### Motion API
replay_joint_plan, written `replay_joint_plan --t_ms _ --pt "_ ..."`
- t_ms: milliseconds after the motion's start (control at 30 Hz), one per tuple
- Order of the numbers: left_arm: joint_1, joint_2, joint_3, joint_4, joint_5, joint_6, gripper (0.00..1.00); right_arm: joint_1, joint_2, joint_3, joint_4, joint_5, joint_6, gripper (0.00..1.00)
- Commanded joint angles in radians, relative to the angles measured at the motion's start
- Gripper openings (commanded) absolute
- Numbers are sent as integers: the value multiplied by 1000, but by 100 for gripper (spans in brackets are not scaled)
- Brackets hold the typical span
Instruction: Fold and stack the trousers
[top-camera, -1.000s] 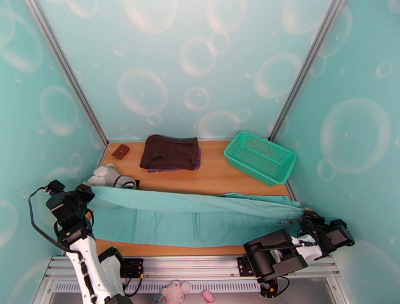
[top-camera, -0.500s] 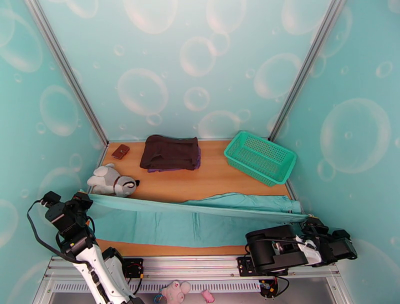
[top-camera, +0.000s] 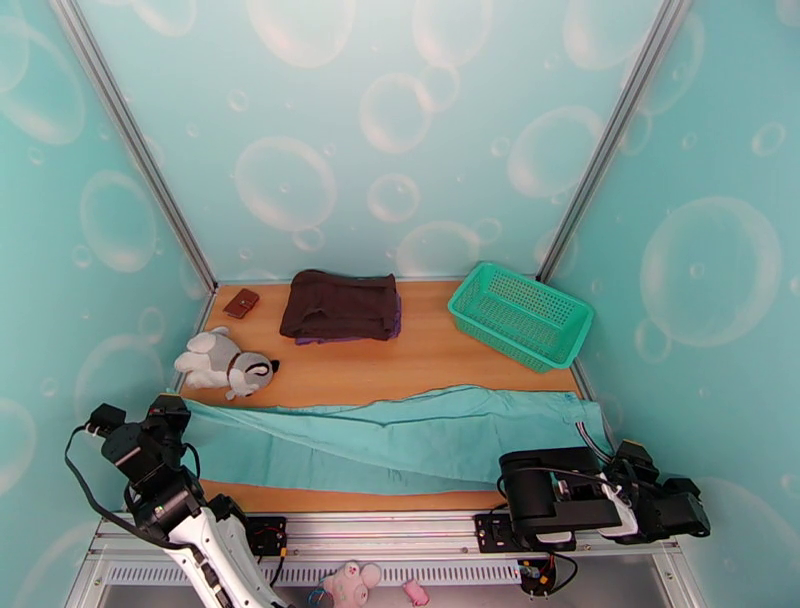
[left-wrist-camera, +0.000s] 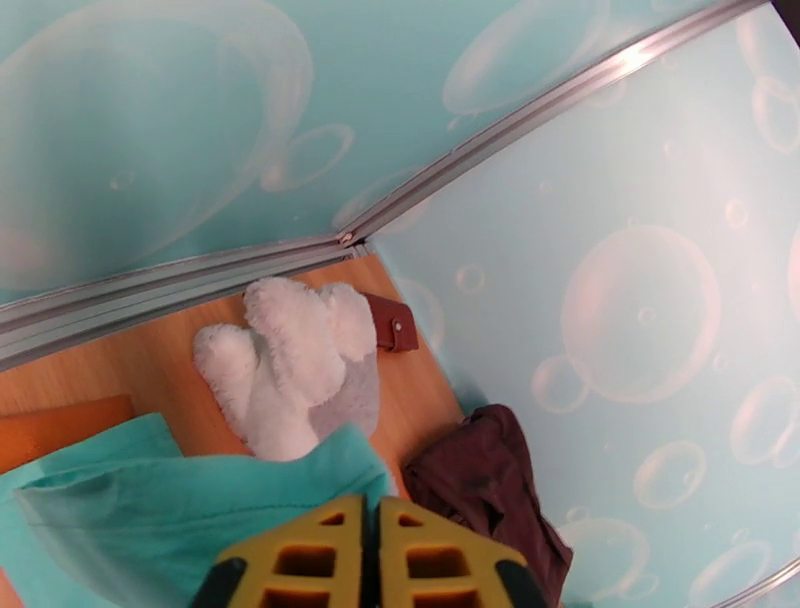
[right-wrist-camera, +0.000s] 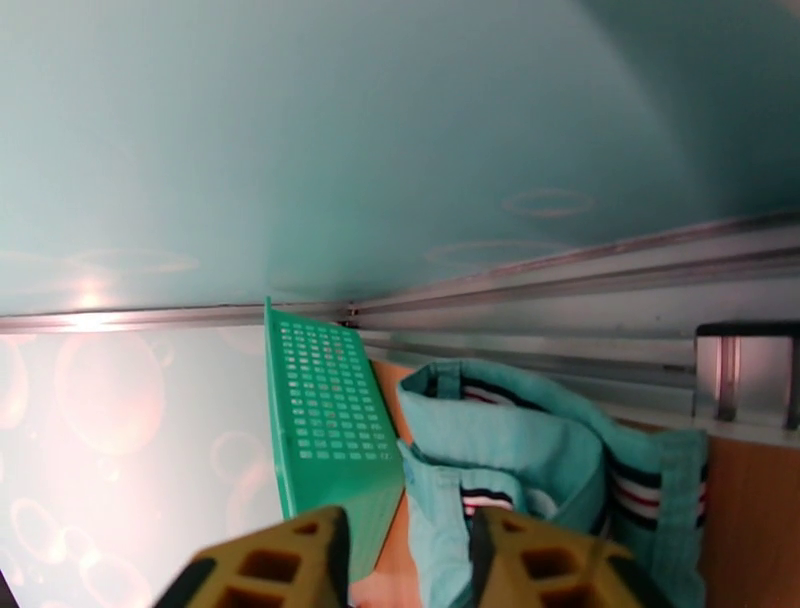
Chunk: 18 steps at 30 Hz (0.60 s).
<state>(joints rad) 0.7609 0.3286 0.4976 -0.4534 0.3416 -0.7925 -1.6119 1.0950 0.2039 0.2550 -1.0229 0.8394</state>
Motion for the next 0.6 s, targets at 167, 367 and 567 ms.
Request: replay_joint_plan --t_ms 167,367,567 --pt "6 -50 25 -14 67 0 58 -8 -161 10 25 1 54 59" --pt "-63 -28 81 15 127 153 59 113 -456 14 3 53 79 68" --pt "-247 91 73 43 293 154 60 630 -492 216 -346 238 -140 69"
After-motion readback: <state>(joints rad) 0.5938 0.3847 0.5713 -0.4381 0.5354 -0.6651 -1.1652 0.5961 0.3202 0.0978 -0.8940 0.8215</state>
